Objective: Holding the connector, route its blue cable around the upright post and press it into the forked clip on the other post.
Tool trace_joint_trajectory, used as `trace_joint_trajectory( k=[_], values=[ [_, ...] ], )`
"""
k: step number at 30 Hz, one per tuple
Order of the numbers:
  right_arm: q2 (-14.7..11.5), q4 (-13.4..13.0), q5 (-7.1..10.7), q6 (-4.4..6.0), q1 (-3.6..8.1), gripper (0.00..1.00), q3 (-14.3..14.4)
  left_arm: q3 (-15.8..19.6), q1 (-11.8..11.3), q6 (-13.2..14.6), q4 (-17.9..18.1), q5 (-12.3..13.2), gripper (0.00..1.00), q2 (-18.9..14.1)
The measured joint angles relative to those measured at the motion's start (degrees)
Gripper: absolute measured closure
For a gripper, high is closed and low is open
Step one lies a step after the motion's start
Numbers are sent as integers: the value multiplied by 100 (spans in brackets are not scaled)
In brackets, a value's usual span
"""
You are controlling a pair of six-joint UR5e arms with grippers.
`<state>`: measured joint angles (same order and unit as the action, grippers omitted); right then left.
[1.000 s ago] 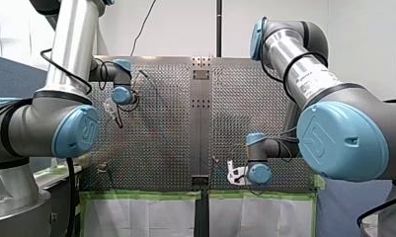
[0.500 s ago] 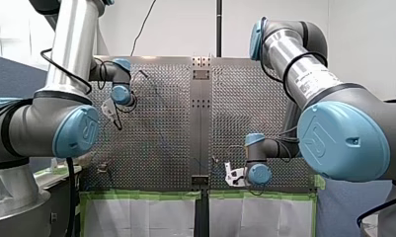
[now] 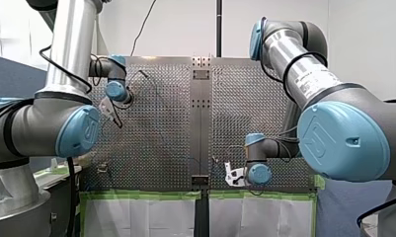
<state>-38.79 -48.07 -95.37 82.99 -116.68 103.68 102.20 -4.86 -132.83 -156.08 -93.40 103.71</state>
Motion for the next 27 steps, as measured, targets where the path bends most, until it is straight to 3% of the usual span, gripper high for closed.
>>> trace_joint_trajectory(
  k=[12, 27],
  values=[
    [6, -2, 0, 0, -12, 100, 1, 5, -164, -464, -170, -215, 0, -4],
    [13, 6, 0, 0, -56, 100, 3, 8, -257, -174, -466, -390, 0, -139]
  ],
)
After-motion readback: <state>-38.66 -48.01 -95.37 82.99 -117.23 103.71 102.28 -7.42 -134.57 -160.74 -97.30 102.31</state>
